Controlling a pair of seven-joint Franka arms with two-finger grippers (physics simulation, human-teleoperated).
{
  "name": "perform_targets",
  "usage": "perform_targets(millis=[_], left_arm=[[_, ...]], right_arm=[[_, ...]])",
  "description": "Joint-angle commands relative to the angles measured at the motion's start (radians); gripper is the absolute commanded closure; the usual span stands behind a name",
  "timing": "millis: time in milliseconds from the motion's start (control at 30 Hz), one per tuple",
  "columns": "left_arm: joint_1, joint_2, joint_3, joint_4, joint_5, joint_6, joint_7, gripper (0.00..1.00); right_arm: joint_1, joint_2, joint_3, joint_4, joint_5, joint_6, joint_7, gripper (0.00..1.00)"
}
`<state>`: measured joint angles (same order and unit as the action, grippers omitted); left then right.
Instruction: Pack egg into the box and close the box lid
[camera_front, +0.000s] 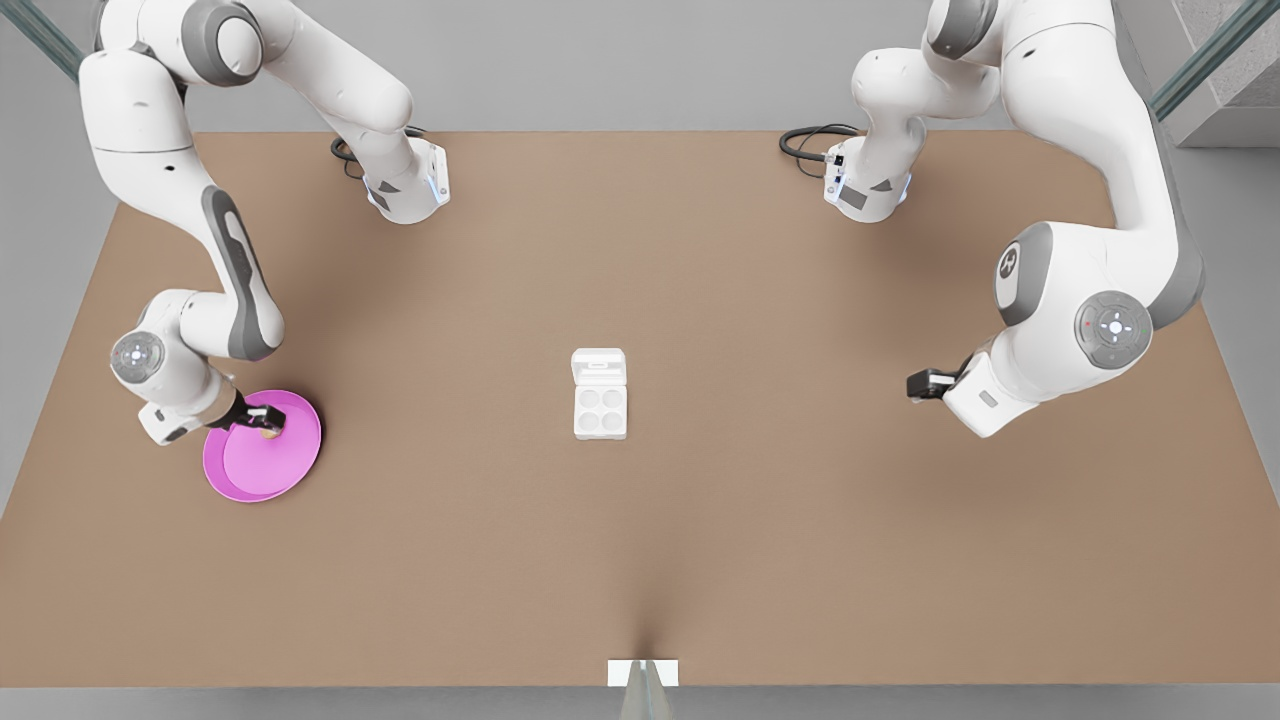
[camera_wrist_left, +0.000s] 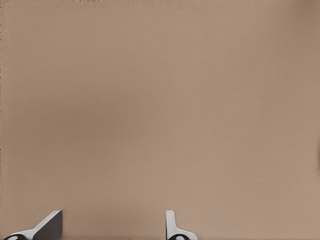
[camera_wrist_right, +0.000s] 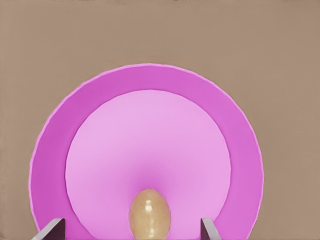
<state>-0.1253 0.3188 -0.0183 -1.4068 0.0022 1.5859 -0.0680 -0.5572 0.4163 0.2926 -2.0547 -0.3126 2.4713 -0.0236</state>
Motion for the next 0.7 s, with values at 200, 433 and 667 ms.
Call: perform_targets(millis=[200, 433, 667], left_arm=[[0.003, 0.002, 0.000, -0.001, 0.013, 0.005, -0.018, 0.00], [0.001, 0.002, 0.000, -0.004, 0.013, 0.005, -0.018, 0.00], [0.003, 0.003, 0.000, -0.004, 0.015, 0.003, -0.018, 0.00]], right_arm=[[-0.020, 0.003, 0.005, -0.012, -0.028, 0.040, -0.076, 0.00], [-0.013, -0.070, 0.051, -0.156, -0.013, 0.075, -0.030, 0.00], [-0.155, -0.071, 0.083, -0.200, -0.085, 0.104, -0.044, 0.00]])
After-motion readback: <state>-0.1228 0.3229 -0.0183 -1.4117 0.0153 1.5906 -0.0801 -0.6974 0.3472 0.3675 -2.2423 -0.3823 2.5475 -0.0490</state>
